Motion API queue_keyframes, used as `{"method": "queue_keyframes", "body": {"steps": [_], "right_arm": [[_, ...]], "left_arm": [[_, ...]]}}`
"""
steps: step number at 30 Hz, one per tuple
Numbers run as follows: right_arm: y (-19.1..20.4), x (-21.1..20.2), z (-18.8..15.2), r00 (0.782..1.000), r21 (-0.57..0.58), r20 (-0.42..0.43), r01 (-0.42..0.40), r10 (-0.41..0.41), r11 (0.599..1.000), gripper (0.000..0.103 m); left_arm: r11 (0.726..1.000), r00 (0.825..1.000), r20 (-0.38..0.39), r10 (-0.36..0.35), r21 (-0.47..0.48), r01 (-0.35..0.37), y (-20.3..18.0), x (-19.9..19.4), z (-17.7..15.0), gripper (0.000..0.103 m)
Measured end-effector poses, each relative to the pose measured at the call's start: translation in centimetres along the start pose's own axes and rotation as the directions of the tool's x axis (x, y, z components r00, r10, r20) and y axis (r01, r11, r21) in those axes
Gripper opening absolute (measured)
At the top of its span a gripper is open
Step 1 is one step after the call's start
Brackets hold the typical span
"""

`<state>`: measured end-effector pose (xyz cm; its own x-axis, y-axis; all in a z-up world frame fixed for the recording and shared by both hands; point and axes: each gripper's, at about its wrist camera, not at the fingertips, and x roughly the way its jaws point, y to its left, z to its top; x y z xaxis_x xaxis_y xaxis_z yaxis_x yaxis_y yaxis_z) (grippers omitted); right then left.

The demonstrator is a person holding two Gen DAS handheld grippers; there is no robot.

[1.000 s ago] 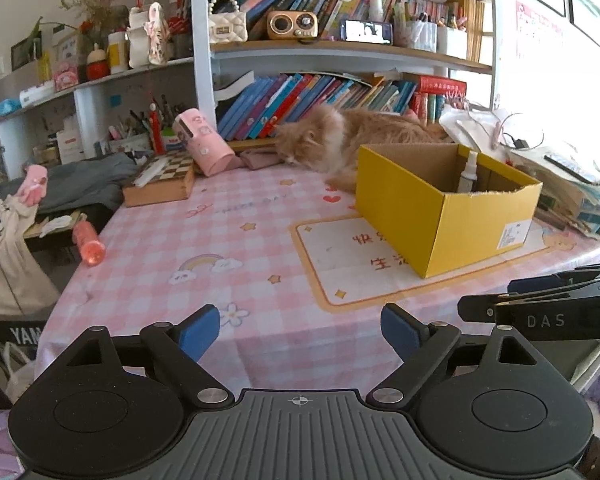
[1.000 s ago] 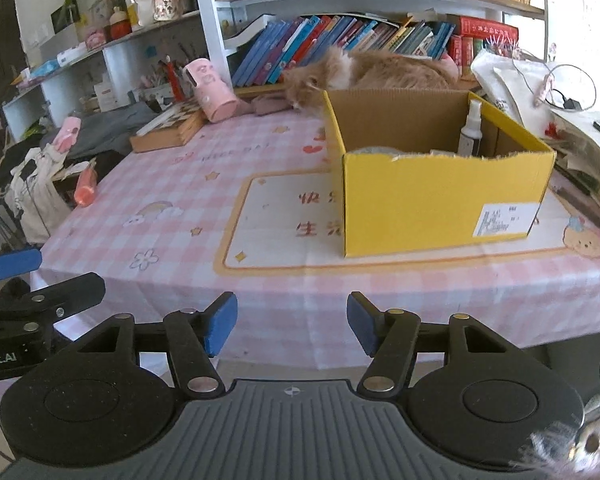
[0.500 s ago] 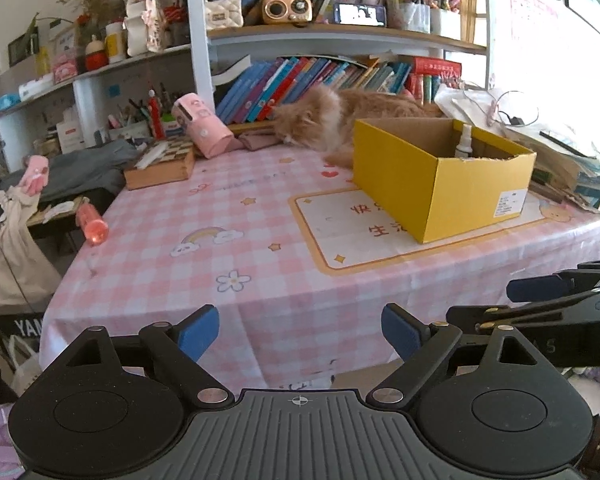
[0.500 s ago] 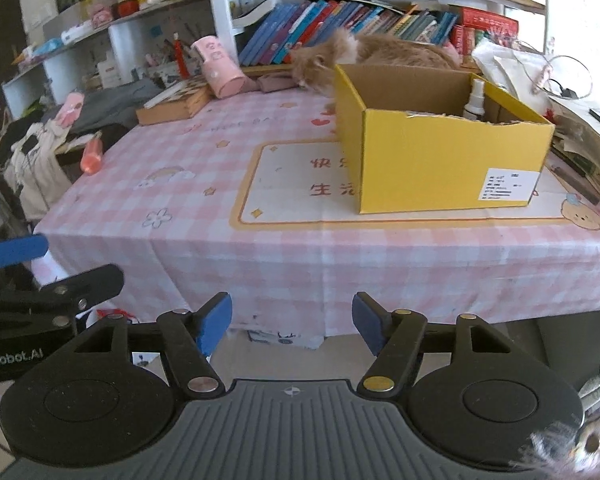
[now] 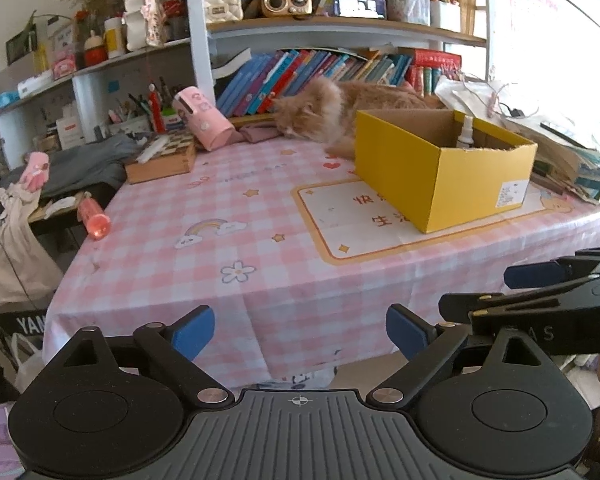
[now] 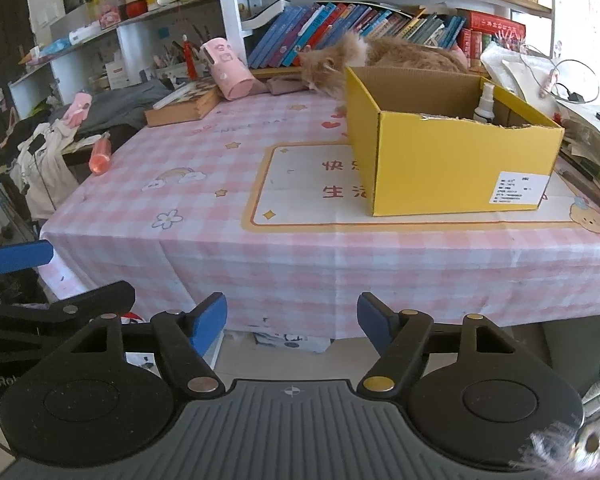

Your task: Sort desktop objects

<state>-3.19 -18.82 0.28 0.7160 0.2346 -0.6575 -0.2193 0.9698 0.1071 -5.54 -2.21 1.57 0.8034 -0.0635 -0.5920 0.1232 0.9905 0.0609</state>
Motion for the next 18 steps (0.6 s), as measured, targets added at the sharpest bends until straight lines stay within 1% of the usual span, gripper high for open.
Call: {"method": "queue_keyframes", "body": {"steps": [3, 5, 8, 13, 18], "right_arm": [[0.16, 0.02, 0.18, 1.000, -0.013, 0.004, -0.002, 0.002, 1.000, 0.071], [0.17, -0.02, 0.27, 1.000, -0.016, 0.007, 0.000, 0.000, 1.000, 0.073], [-0.07, -0.09, 0.35, 1.000, -0.011, 0.006, 0.005, -0.005, 1.000, 0.076], [-0.24, -0.07, 0.45, 1.000, -0.011, 0.002, 0.009, -0.009, 1.000, 0.077], [-0.27, 0.02, 0.46, 1.000, -0.016, -0.006, 0.005, -0.005, 1.000, 0.078]], "left_arm": [[1.000, 1.000, -0.009, -0.002, -0.017, 0.002, 0.21, 0.11, 0.06, 0.096], [1.000, 1.000, -0.010, -0.001, -0.024, 0.001, 0.32, 0.14, 0.13, 0.100], [0.999, 1.000, -0.005, 0.003, -0.040, -0.003, 0.49, 0.13, 0.16, 0.101], [0.998, 1.000, -0.023, 0.008, -0.063, -0.009, 0.76, 0.46, 0.15, 0.102], [0.998, 0.999, -0.032, 0.014, -0.057, -0.016, 0.60, 0.65, 0.20, 0.102]]}}
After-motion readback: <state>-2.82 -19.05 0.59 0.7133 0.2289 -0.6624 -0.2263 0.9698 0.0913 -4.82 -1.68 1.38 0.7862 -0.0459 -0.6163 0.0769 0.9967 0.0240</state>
